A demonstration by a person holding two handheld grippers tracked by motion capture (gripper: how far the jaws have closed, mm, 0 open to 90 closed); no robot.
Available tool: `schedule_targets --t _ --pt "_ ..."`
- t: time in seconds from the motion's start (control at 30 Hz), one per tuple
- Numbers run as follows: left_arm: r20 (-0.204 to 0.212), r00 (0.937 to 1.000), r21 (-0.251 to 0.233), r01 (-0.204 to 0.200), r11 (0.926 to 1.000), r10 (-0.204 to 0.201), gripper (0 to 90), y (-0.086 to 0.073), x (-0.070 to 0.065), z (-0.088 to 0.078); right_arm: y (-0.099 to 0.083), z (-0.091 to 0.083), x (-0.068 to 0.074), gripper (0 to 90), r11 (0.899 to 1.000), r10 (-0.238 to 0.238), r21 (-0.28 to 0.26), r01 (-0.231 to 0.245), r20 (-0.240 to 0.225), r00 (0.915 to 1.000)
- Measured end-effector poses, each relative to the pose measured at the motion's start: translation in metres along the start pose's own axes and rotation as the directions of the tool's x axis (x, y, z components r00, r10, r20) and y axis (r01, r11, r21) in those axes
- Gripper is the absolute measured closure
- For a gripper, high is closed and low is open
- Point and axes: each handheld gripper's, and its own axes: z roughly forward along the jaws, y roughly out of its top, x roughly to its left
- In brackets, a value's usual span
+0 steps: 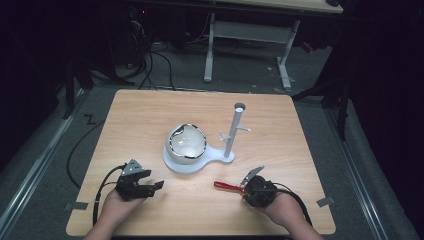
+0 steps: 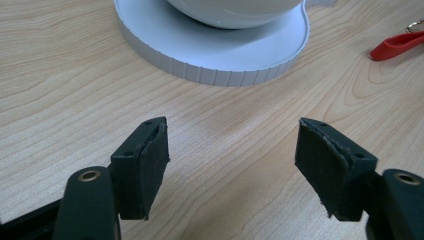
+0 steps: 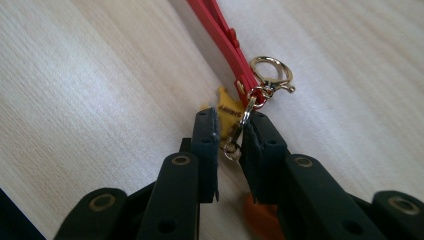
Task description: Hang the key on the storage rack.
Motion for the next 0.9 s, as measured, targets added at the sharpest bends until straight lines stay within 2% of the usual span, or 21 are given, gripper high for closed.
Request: schedule_targets --t 0.03,0.13,0.27,0.33,0.43,0.57,0.67,0.8,0.83,0.87,0.9 --pt "0.000 1.0000 0.001 0.000 1.0000 0.000 30.0 0.000 0.000 0.000 0.000 0.004 0.001 72.1 1.000 0.005 0.021 -0.005 0.011 0.9999" --pt "-0.001 1.0000 0.004 -0.003 1.0000 0.003 30.1 0.000 -0.001 0.000 0.000 0.006 -0.002 71.1 0.999 0.029 0.030 -0.030 0.009 0.9995" --pt "0.000 1.0000 0.004 -0.002 1.0000 0.002 30.1 0.000 0.000 0.000 0.002 0.007 -0.009 71.0 0.997 0.053 0.051 -0.053 -0.015 0.9985" --pt "-0.001 1.0000 0.003 -0.003 1.0000 0.003 30.1 0.000 0.000 0.000 0.004 0.007 -0.011 72.6 0.996 0.063 0.063 -0.062 -0.024 0.9977" --pt "0.000 1.0000 0.003 -0.004 1.0000 0.004 30.1 0.000 0.000 0.000 0.005 0.007 -0.015 79.6 0.995 0.068 0.073 -0.065 -0.040 0.9969" --pt "0.001 1.0000 0.000 -0.001 1.0000 0.001 30.1 0.000 0.001 -0.001 0.009 0.005 -0.017 80.7 0.992 0.069 0.107 -0.062 -0.058 0.9960" --pt "0.003 1.0000 -0.001 -0.003 1.0000 0.003 30.1 0.000 0.000 -0.001 0.014 -0.003 -0.018 80.9 0.990 0.053 0.135 -0.045 -0.060 0.9968" --pt "0.005 1.0000 -0.004 -0.002 1.0000 0.002 30.1 0.000 0.000 -0.001 0.022 -0.019 -0.023 81.1 0.990 0.042 0.135 -0.032 -0.069 0.9967" --pt "0.004 1.0000 -0.004 -0.003 1.0000 0.003 30.1 0.000 0.000 -0.001 0.024 -0.024 -0.024 81.2 0.990 0.041 0.140 -0.032 -0.064 0.9971" --pt "0.003 1.0000 -0.003 -0.004 1.0000 0.004 30.1 -0.001 0.000 -0.001 0.027 -0.034 -0.027 81.2 0.988 0.061 0.148 -0.053 -0.056 0.9965" --pt "0.002 1.0000 -0.002 -0.005 1.0000 0.005 30.1 -0.001 0.000 -0.001 0.027 -0.034 -0.027 81.2 0.988 0.061 0.148 -0.053 -0.056 0.9965"
